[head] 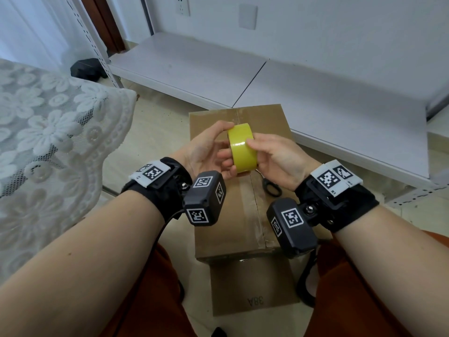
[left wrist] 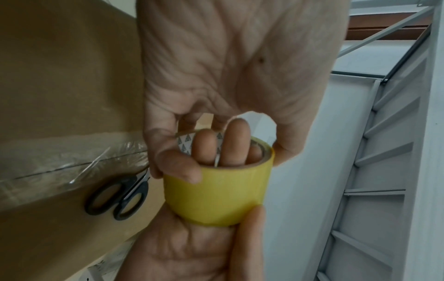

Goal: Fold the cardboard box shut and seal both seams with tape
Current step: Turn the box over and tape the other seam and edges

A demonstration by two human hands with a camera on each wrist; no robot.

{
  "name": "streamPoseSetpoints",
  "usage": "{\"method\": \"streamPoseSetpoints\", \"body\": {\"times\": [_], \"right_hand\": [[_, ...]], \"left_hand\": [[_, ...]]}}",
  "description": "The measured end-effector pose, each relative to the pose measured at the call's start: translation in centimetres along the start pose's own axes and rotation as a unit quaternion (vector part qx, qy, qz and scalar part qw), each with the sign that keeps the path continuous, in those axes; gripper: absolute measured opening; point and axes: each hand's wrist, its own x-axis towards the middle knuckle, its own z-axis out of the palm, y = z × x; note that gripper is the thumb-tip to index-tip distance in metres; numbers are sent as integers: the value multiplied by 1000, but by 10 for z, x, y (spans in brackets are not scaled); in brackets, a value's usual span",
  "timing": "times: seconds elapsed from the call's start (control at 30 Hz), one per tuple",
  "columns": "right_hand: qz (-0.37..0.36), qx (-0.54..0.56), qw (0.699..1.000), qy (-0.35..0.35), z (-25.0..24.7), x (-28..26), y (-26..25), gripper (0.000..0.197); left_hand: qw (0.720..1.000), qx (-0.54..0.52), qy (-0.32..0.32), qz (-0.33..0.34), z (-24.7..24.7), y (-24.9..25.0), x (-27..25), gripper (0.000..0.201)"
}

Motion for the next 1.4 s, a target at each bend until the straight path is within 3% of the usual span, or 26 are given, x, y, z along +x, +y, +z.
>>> {"method": "streamPoseSetpoints", "body": {"times": [0.1,0.2,0.27,0.37,0.43,0.6,0.77,0.9,1.03,1.17,1.4], "right_hand": [[-3,23,1000,21,-2,0,-1,37],[-2,8,1000,-12,-4,-3,-3,28],[-1,8,999,-44,-6,-5,-4,39],[2,-53,996,-68,-8,-7,-4,55],[7,-112,992,-63,-6,-7,-3,51],[-10,-136,990,27,6,-5,2,17],[-9,-115,987,116,5,0,0,41],[-7,-69,982,176,3,1,0,53],[10,-63,970,234,4,-1,-1,48],[9,-70,967,246,6,-1,0,46],[20,-62,978,196,2,-1,1,45]], "left_hand": [[999,28,-24,16,-1,-1,0,64],[998,53,-39,22,0,-3,-2,43],[997,56,-41,20,2,-4,-5,36],[998,56,-28,7,4,-8,-5,57],[998,65,-12,10,5,-9,-1,62],[991,126,21,37,11,-10,3,64],[992,100,40,73,15,-12,0,42],[987,131,18,89,14,-10,-3,29],[970,207,30,125,16,-12,-1,59],[954,250,43,163,17,-14,-2,79],[976,183,18,115,16,-13,-4,53]]}}
